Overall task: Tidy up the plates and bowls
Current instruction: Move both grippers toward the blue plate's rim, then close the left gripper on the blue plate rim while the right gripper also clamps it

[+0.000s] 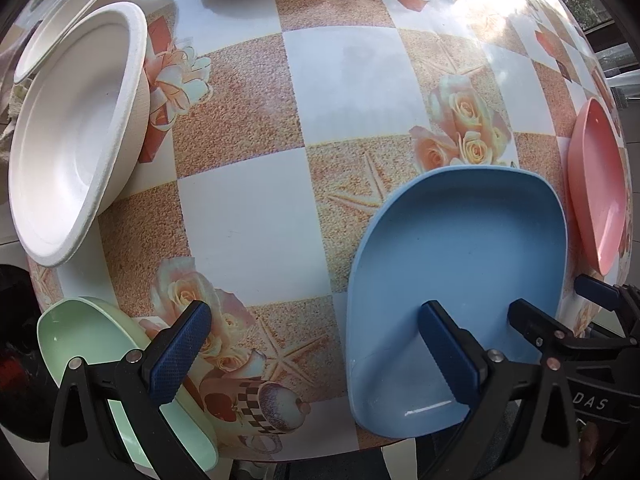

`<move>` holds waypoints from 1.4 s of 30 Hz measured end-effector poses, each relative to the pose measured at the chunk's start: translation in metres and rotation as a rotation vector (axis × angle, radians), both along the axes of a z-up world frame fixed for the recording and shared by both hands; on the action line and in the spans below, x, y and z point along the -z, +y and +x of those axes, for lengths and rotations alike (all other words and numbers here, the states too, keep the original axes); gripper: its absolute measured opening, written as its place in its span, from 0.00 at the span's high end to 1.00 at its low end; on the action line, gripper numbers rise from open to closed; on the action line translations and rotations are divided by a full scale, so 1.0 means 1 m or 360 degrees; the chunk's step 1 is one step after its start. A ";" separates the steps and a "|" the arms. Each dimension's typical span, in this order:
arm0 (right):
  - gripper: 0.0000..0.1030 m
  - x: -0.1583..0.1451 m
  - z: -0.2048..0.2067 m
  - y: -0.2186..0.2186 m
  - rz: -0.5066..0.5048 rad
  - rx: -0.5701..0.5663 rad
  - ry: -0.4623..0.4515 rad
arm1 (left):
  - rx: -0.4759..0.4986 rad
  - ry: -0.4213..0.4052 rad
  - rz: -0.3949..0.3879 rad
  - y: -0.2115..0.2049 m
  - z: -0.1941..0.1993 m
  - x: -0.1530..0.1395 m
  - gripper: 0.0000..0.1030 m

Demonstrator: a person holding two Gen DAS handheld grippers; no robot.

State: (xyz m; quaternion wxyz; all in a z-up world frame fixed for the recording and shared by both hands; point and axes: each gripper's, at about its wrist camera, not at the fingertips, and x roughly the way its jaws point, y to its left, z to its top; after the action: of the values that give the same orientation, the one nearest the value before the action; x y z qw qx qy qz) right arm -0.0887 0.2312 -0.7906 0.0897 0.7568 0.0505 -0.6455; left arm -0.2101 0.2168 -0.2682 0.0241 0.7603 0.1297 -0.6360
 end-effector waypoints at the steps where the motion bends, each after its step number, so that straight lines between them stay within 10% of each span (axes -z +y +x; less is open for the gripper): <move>1: 0.00 0.000 -0.002 0.002 0.0003 0.0007 -0.0006 | -0.0002 -0.0003 -0.0009 -0.001 -0.001 0.000 0.00; 6: 0.00 -0.004 -0.005 0.007 -0.0011 0.0000 -0.0037 | 0.0009 -0.0010 -0.0032 -0.003 0.000 -0.007 0.05; 12: 0.23 -0.020 -0.002 -0.002 -0.0030 -0.0134 0.0024 | 0.0134 0.0050 -0.0029 0.014 0.000 -0.026 0.28; 15: 0.42 -0.029 -0.001 -0.002 -0.0031 -0.0198 0.0063 | 0.0208 0.0073 -0.0003 0.025 0.000 -0.036 0.47; 18: 0.81 -0.036 -0.003 0.004 -0.0162 -0.0187 0.0044 | 0.0300 0.0085 0.0004 0.035 0.002 -0.046 0.62; 30: 0.81 -0.060 -0.011 0.024 -0.0199 -0.0176 -0.0112 | 0.0330 0.0022 0.0074 0.007 0.050 -0.075 0.70; 42: 0.81 -0.137 -0.034 0.030 -0.0217 -0.0232 -0.0031 | 0.0331 0.0222 0.0032 -0.063 0.106 -0.167 0.70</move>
State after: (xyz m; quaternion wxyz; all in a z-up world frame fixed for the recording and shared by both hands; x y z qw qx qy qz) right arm -0.1230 0.2615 -0.6538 0.1884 0.7493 0.0605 -0.6319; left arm -0.1037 0.1537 -0.1017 -0.0588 0.7238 0.0578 -0.6851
